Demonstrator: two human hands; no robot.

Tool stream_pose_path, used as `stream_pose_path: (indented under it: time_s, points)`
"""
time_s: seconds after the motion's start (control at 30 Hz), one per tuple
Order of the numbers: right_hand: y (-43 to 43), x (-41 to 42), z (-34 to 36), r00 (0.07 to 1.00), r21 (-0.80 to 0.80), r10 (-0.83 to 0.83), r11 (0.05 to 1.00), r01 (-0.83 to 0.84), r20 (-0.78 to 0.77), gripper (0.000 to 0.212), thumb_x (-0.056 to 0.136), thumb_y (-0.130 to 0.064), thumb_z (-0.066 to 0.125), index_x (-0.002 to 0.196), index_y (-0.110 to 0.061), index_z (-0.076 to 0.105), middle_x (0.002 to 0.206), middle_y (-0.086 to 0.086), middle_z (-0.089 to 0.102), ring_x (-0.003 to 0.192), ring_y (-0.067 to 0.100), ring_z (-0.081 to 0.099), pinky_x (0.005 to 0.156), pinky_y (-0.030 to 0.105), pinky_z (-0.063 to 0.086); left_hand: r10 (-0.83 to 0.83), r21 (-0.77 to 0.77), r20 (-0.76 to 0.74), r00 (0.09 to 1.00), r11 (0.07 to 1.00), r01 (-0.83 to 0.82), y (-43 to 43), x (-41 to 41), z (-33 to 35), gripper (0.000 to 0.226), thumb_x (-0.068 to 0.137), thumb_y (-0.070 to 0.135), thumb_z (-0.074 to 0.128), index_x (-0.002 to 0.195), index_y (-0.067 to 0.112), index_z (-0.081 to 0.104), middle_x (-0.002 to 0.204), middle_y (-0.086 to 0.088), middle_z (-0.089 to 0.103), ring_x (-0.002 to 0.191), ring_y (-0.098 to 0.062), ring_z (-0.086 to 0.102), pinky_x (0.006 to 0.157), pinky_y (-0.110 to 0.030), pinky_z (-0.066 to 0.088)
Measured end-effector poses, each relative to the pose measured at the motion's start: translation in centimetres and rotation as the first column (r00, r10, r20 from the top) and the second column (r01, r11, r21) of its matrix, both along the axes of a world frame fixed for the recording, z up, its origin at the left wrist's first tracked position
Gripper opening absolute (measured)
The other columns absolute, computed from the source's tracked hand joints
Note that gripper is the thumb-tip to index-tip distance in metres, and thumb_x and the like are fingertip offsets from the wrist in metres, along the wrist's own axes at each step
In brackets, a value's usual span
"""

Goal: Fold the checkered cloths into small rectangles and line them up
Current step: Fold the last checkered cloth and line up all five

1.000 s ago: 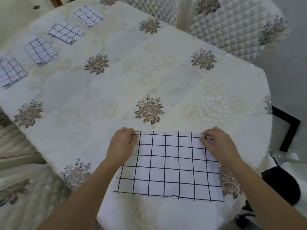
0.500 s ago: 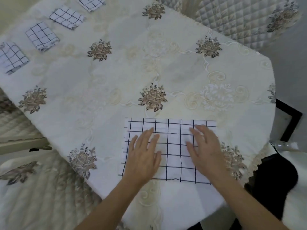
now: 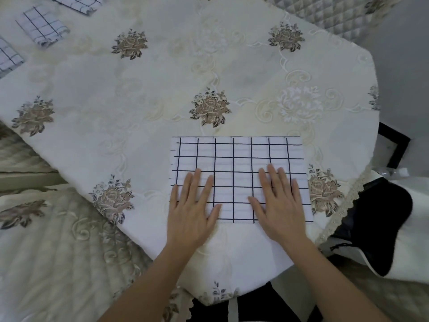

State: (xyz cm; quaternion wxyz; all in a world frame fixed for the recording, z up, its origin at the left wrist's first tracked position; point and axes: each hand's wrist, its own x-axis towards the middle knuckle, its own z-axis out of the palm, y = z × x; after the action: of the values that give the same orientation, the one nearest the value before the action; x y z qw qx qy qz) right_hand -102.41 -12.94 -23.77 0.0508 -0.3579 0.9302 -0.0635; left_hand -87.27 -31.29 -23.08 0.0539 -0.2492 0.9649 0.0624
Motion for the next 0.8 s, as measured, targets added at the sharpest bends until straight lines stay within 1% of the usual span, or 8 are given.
stream_pose_path:
  time_s: [0.1,0.17,0.23,0.33,0.37,0.53,0.63,0.8]
  points:
    - [1.9,-1.4,0.0,0.997,0.014,-0.081,0.997,0.081,0.017,0.073,0.100,-0.064,0.022,0.160,-0.024,0.010,0.168,0.000,0.004,0.155,0.022,0.000,0.124,0.051,0.010,0.043,0.014,0.003,0.999,0.999,-0.043,-0.6,2.0,0.0,0.069,0.099,0.061,0.022,0.159,0.032,0.002,0.167,0.000,-0.007,0.154,-0.019,-0.003,0.123,-0.050,0.013]
    - [2.6,-1.8,0.1,0.994,0.014,-0.108,0.994,0.107,0.028,0.073,0.099,-0.064,0.019,0.160,-0.025,0.009,0.168,0.001,0.004,0.155,0.023,-0.001,0.124,0.051,0.010,0.062,0.031,0.003,0.998,0.998,-0.062,-0.6,2.8,0.1,0.068,0.100,0.060,0.022,0.159,0.032,0.005,0.167,0.000,-0.005,0.154,-0.020,-0.002,0.123,-0.050,0.013]
    - [2.6,-1.9,0.1,0.994,0.002,-0.109,0.994,0.109,0.031,0.073,0.099,-0.064,0.019,0.160,-0.024,0.011,0.168,0.002,0.006,0.155,0.025,0.001,0.124,0.052,0.010,0.082,0.021,-0.002,0.997,0.996,-0.082,-0.4,3.2,0.3,0.067,0.100,0.059,0.025,0.159,0.030,0.013,0.168,-0.003,0.002,0.154,-0.022,0.004,0.122,-0.051,0.014]
    - [2.1,-2.0,0.1,0.994,0.001,-0.105,0.994,0.105,0.017,0.072,0.099,-0.062,0.024,0.159,-0.025,0.015,0.167,0.005,0.011,0.154,0.028,0.006,0.123,0.054,0.012,0.100,-0.004,-0.046,0.994,0.995,-0.101,-0.6,2.3,0.9,0.065,0.098,0.055,0.034,0.155,0.024,0.032,0.164,-0.007,0.020,0.150,-0.026,0.022,0.121,-0.053,0.016]
    - [2.0,-2.0,0.1,0.994,0.001,-0.107,0.994,0.107,0.017,0.072,0.099,-0.062,0.025,0.159,-0.025,0.016,0.167,0.005,0.011,0.154,0.028,0.006,0.122,0.055,0.013,0.085,-0.013,-0.067,0.994,0.996,-0.086,-0.7,1.7,1.1,0.064,0.097,0.053,0.035,0.154,0.023,0.034,0.164,-0.007,0.022,0.150,-0.026,0.023,0.121,-0.054,0.017]
    - [1.8,-2.2,0.1,0.995,0.003,-0.097,0.995,0.097,-0.004,0.071,0.099,-0.063,0.025,0.159,-0.027,0.016,0.167,0.004,0.012,0.154,0.026,0.005,0.123,0.052,0.012,-0.030,-0.037,-0.070,0.997,0.999,0.028,-0.7,-1.4,0.5,0.065,0.101,0.055,0.029,0.158,0.027,0.021,0.167,-0.003,0.007,0.154,-0.021,0.005,0.121,-0.054,0.016]
    - [1.3,-2.9,0.1,0.997,0.005,-0.076,0.997,0.076,0.005,0.071,0.099,-0.065,0.021,0.159,-0.027,0.016,0.167,0.005,0.012,0.155,0.025,0.003,0.124,0.050,0.010,-0.019,-0.034,-0.060,0.998,0.999,0.017,-1.1,-1.5,-0.1,0.065,0.100,0.058,0.027,0.158,0.030,0.019,0.167,-0.002,0.006,0.154,-0.020,0.005,0.120,-0.055,0.017]
    - [1.0,-3.2,-0.3,0.998,-0.023,-0.059,0.998,0.059,0.025,0.071,0.099,-0.065,0.018,0.160,-0.028,0.013,0.168,0.003,0.007,0.155,0.024,0.002,0.123,0.051,0.013,-0.020,-0.038,-0.090,0.996,0.999,0.017,-2.0,-0.6,-0.4,0.067,0.099,0.060,0.031,0.158,0.032,0.017,0.167,-0.001,0.006,0.154,-0.020,0.005,0.121,-0.053,0.016]
